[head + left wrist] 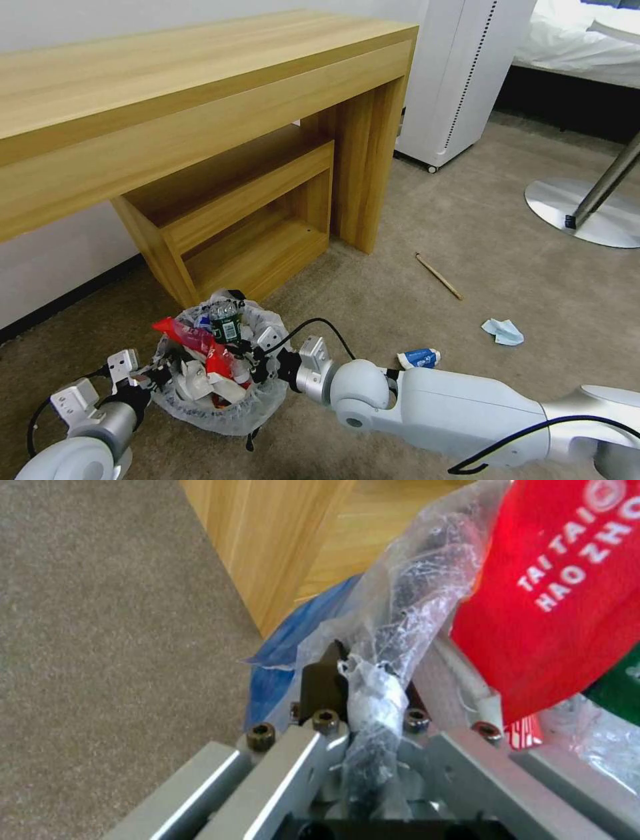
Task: Pick up the trash bin and place the garbage on the floor into it.
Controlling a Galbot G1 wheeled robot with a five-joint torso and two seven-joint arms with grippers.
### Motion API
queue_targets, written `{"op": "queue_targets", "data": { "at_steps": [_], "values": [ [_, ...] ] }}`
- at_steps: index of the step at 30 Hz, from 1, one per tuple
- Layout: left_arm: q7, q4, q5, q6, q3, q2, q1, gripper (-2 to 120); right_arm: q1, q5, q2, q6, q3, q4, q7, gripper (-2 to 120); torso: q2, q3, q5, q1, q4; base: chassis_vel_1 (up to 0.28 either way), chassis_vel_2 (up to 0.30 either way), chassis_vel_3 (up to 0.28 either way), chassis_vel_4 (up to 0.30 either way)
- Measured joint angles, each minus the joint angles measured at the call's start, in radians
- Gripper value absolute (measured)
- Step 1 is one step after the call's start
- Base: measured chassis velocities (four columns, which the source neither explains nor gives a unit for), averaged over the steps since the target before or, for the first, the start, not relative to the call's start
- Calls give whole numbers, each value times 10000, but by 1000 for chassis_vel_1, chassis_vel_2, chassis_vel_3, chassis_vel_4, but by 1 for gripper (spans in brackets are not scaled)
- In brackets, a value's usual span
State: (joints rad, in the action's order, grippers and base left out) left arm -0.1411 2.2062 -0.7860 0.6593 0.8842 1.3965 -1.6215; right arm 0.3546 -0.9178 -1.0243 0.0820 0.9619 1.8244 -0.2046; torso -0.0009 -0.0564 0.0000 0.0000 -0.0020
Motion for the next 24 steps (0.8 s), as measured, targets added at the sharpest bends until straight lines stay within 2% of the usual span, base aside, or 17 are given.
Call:
{"op": "queue_targets", "data": {
  "at_steps": [3,5,8,9,11,12,15,17,19,21,23,24],
  "values": [
    [5,-69,-1,-1,-20,0,58,1,-13,0,139,-18,-82,96,99,28,0,0,0,0,0,0,0,0,0],
    [6,-83,-1,-1,-24,0,68,1,-13,0,162,-25,-101,119,121,30,0,0,0,0,0,0,0,0,0],
    [7,-170,8,-2,-49,2,127,1,51,-12,315,-58,-231,280,138,46,0,0,0,0,-1,0,0,0,0],
    [7,-170,8,-2,-49,2,127,1,51,-12,315,-58,-231,280,138,46,0,0,0,0,-1,0,0,0,0],
    [5,-197,25,-4,-71,21,140,1,91,-12,428,-66,-333,431,140,57,0,0,0,0,-1,0,0,0,0],
    [5,-197,25,-4,-71,21,140,1,91,-12,428,-66,-333,431,140,57,0,0,0,0,-1,0,0,0,0],
    [-7,-200,29,-4,-55,14,129,1,197,-14,535,-117,-656,685,141,73,0,1,0,0,0,0,0,0,0],
    [-9,-198,28,-4,-44,2,120,1,245,-21,561,-147,-769,754,157,75,0,0,0,0,0,0,0,0,0],
    [-20,-136,20,-3,1,-43,78,1,502,-84,690,-211,-1246,1044,247,87,0,1,1,0,0,0,0,0,0],
    [-20,-117,17,-4,9,-49,68,1,558,-100,726,-221,-1325,1103,271,89,0,0,1,0,0,0,0,0,0],
    [-28,-49,17,-4,20,-26,16,1,766,-111,833,-215,-1462,1258,303,99,0,0,1,0,-1,0,0,0,0],
    [-28,-49,17,-4,20,-26,16,1,766,-111,833,-215,-1462,1258,303,99,0,0,1,0,-1,0,0,0,0]
  ]
}}
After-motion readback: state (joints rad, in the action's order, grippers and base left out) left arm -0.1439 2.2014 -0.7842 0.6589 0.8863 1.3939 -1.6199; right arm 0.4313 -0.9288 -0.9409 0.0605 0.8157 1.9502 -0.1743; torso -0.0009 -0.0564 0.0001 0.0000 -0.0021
